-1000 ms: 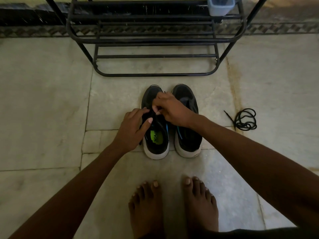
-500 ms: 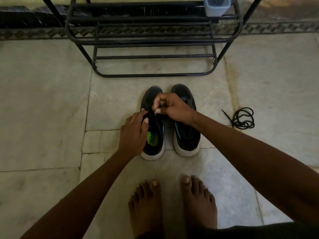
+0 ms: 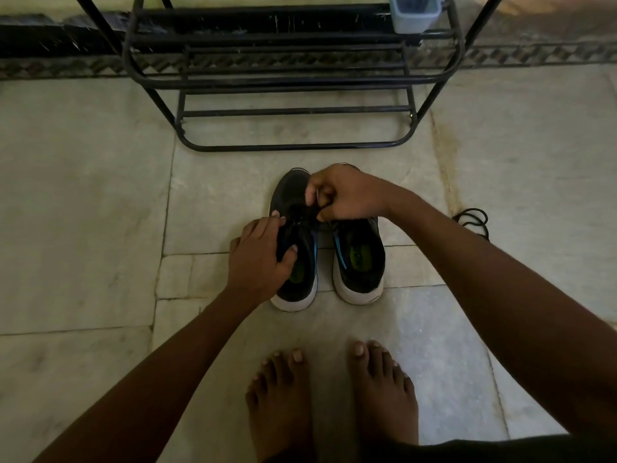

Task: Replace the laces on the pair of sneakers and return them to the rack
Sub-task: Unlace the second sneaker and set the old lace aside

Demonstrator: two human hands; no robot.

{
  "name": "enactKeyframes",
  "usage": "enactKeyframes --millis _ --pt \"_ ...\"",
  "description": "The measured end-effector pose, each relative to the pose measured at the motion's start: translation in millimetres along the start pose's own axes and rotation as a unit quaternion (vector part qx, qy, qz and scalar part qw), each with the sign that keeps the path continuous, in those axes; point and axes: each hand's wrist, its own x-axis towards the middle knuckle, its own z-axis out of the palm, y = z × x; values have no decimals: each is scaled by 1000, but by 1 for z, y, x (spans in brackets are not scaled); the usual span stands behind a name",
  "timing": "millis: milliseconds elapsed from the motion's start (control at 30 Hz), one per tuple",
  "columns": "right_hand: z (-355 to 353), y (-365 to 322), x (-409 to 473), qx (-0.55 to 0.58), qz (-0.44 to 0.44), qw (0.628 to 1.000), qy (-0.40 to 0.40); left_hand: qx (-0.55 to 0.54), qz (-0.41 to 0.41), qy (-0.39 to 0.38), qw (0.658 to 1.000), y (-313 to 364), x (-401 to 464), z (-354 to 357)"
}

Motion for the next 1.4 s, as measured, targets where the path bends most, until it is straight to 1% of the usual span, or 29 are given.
enactKeyframes --millis 33,67,100,133,200,233,300,333,367,433,467,500,567,600,667,733,767,800,833,867,900,933,967,1000,1067,1133,1200,1300,1400 --pt "0 -2 0 -92 1 996 -5 3 0 -1 1000 0 0 0" --pt "2 -6 0 -144 -7 990 -4 5 2 -1 1000 0 1 0" --pt "5 -10 0 -150 -25 988 1 8 2 -1 1000 0 1 0" --pt "8 -13 -1 -106 -44 993 11 10 3 -2 1000 0 1 -1" --pt "12 -17 -4 96 -58 992 57 17 4 -3 1000 0 0 -1" --pt "12 -17 -8 221 -50 970 83 20 5 -3 1000 -1 0 -2" --pt "11 -14 -15 442 -1 892 89 23 3 -3 1000 -2 0 -2" --pt "8 -8 -19 490 30 868 70 24 0 -4 1000 -1 -1 -2" --pt "3 -3 -23 474 58 877 53 26 -3 -5 1000 0 0 -2" --pt "-7 1 -34 274 91 957 14 26 -5 -4 1000 3 1 -2" --pt "-10 0 -38 170 88 981 -2 25 -6 -2 1000 4 1 -2" --pt "-12 -2 -40 121 75 990 -6 24 -6 -3 1000 4 2 -2" --pt "-13 -7 -43 183 31 982 37 25 -6 -6 1000 5 2 -2" --pt "-12 -8 -42 259 14 963 71 24 -5 -7 1000 4 2 -3" --pt "-10 -4 -38 427 22 894 134 24 -6 -9 1000 4 1 -3" --pt "-9 1 -35 577 69 800 146 26 -6 -12 1000 5 1 -3" --pt "-7 4 -34 602 90 782 135 27 -7 -13 1000 6 1 -3" --pt "-6 7 -35 572 105 804 121 28 -7 -14 999 5 1 -3" --pt "-6 9 -37 485 110 861 109 29 -6 -15 999 5 1 -3" --pt "-6 10 -38 362 104 921 100 30 -5 -16 999 5 1 -3" --pt "-8 8 -39 256 88 958 97 31 -5 -15 999 5 1 -3" --pt "-10 7 -38 201 64 972 104 31 -7 -14 999 6 1 -3" --pt "-12 5 -39 211 37 970 115 30 -9 -14 999 6 1 -3" --pt "-13 3 -40 264 16 955 133 28 -10 -14 999 6 0 -3" --pt "-15 -2 -40 399 -13 903 160 26 -10 -14 1000 7 1 -3" --pt "-15 -6 -38 484 2 858 171 24 -11 -15 1000 6 1 -3" --pt "-11 -5 -36 536 21 827 171 21 -9 -17 1000 5 1 -3" --pt "-8 -4 -32 535 20 824 187 15 -9 -15 1000 7 1 -2" --pt "-3 -7 -29 532 -11 824 195 17 -12 -17 1000 8 1 -3"
